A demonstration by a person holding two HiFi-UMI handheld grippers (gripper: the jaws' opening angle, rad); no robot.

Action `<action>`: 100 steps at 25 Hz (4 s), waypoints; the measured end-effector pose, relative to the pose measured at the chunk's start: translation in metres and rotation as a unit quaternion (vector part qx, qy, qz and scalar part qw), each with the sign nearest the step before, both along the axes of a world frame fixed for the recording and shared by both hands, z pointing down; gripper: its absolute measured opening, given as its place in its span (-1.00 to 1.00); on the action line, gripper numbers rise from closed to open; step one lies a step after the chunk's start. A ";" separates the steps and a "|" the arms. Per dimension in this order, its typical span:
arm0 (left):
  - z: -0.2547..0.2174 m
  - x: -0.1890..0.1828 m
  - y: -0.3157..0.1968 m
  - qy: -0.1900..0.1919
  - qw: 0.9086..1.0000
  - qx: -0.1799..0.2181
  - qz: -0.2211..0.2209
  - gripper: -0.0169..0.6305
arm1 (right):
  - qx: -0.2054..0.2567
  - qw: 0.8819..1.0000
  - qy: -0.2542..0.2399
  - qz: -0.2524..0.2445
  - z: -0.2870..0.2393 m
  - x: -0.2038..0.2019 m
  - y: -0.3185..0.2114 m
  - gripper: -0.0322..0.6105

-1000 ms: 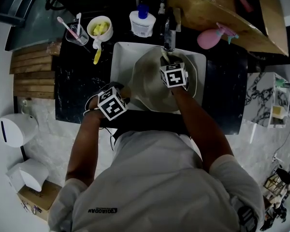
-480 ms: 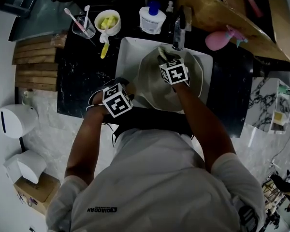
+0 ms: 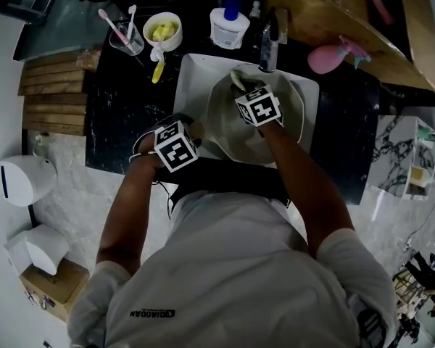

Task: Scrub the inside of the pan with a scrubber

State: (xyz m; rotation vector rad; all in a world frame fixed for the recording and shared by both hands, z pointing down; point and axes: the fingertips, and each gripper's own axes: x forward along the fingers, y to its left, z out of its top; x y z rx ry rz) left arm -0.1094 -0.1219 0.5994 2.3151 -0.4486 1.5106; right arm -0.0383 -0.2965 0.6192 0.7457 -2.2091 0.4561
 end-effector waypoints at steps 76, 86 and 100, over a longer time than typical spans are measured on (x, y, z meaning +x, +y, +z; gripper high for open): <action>0.013 -0.003 0.004 -0.021 1.000 0.011 0.006 -0.22 | -0.090 0.828 0.108 -0.542 -0.012 0.041 0.218 -0.63; 0.016 -0.004 0.005 -0.024 1.000 0.011 0.007 -0.22 | -0.120 0.830 0.119 -0.531 -0.012 0.066 0.224 -0.64; 0.017 -0.004 0.005 -0.028 0.999 0.015 0.009 -0.22 | -0.142 0.838 0.135 -0.509 -0.014 0.096 0.220 -0.64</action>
